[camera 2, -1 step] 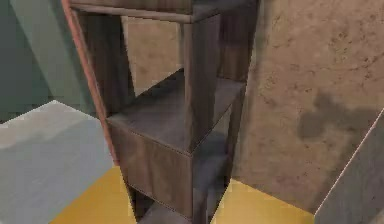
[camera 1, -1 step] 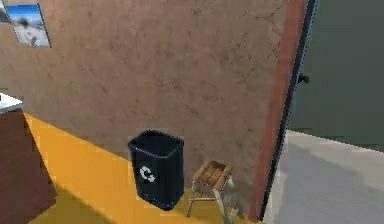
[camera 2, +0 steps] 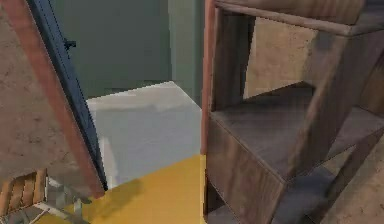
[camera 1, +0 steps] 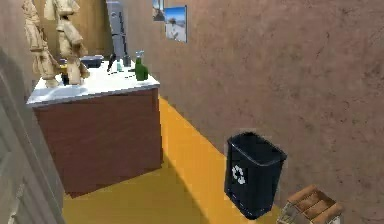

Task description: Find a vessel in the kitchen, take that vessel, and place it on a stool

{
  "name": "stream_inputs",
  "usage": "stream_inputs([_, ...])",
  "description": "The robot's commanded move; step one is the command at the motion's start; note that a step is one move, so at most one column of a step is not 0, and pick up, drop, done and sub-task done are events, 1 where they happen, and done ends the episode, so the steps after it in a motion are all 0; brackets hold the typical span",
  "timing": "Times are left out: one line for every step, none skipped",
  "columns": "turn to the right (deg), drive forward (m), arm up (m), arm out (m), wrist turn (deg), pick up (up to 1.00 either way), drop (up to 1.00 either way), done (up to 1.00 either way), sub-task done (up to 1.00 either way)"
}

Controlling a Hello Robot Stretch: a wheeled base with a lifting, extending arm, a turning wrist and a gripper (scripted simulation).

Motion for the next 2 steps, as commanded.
stream_inputs([0.0, 1.00, 0.00, 0.00, 0.0, 0.00, 0.00, 0.00, 0.00])
stream_inputs([-3.0, 0.00, 0.00, 0.00, 0.0, 0.00, 0.00, 0.00, 0.00])
